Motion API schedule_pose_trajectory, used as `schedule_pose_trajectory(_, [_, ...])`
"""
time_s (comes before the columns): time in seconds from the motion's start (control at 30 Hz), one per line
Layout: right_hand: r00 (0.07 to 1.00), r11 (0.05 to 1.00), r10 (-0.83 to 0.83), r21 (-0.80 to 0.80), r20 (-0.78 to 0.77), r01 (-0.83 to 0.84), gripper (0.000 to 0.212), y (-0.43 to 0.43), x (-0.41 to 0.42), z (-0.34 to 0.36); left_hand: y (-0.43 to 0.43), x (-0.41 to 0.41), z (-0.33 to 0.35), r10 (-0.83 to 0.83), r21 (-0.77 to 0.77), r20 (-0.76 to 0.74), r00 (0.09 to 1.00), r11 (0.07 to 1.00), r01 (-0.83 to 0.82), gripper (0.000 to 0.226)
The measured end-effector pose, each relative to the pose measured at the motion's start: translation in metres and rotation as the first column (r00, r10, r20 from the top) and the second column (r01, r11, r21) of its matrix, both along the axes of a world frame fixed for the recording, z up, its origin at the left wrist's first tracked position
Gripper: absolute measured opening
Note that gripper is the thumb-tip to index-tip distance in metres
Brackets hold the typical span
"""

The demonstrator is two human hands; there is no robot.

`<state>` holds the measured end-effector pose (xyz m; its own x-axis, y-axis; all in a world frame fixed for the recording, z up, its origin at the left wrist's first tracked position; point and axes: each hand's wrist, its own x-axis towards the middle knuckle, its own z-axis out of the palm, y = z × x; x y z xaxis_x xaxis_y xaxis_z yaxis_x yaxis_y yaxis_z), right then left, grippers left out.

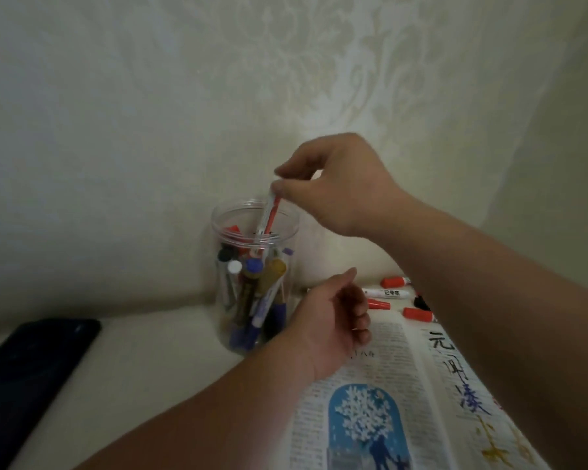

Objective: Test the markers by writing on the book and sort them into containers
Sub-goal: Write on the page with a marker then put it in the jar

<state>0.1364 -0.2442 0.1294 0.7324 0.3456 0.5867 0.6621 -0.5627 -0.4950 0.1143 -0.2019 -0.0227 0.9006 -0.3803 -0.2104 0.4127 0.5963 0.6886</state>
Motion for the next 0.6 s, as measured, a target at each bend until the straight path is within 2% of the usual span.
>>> schedule_pose_trajectory(0.13, [0.999,0.969,0.025,-0.246,-0.029,-0.031,0.01,0.006,0.001,-0.01,-0.001,0.002,-0.002,0.017,0.007,-0.027,0.999,1.0,-0.017,0.031])
schedule_pose_trajectory(0.2, [0.997,0.945,0.061,-0.32,-0.05,-0.074,0.019,0.009,0.004,-0.016,-0.001,0.003,-0.003,0.036,0.009,-0.049,0.998,0.999,-0.036,0.03])
schedule_pose_trajectory(0.27, [0.99,0.954,0.124,-0.267,-0.06,-0.136,0.029,0.006,0.006,-0.019,-0.002,0.004,-0.003,0.046,0.009,-0.069,0.997,0.999,-0.045,0.031])
schedule_pose_trajectory(0.33, [0.991,0.982,0.136,-0.13,-0.015,-0.136,0.028,-0.006,0.004,-0.018,-0.003,0.005,-0.003,0.056,0.014,-0.075,0.996,0.998,-0.055,0.032])
schedule_pose_trajectory(0.4, [0.999,1.0,0.009,0.02,0.033,-0.01,0.022,-0.034,0.002,-0.017,-0.003,0.007,-0.003,0.067,0.023,-0.074,0.995,0.998,-0.065,0.032])
schedule_pose_trajectory(0.47, [0.985,0.985,-0.171,0.032,-0.024,0.172,0.015,-0.076,0.004,-0.025,-0.005,0.009,-0.005,0.078,0.04,-0.056,0.995,0.996,-0.076,0.033])
schedule_pose_trajectory(0.53, [0.914,0.911,-0.392,-0.189,-0.11,0.368,0.012,-0.124,0.003,-0.041,-0.007,0.009,-0.008,0.1,0.087,0.006,0.995,0.991,-0.1,0.033])
schedule_pose_trajectory(0.6, [0.808,0.766,-0.571,-0.45,-0.146,0.459,0.012,-0.17,-0.003,-0.065,-0.012,0.006,-0.011,0.113,0.172,0.134,0.984,0.976,-0.136,0.034])
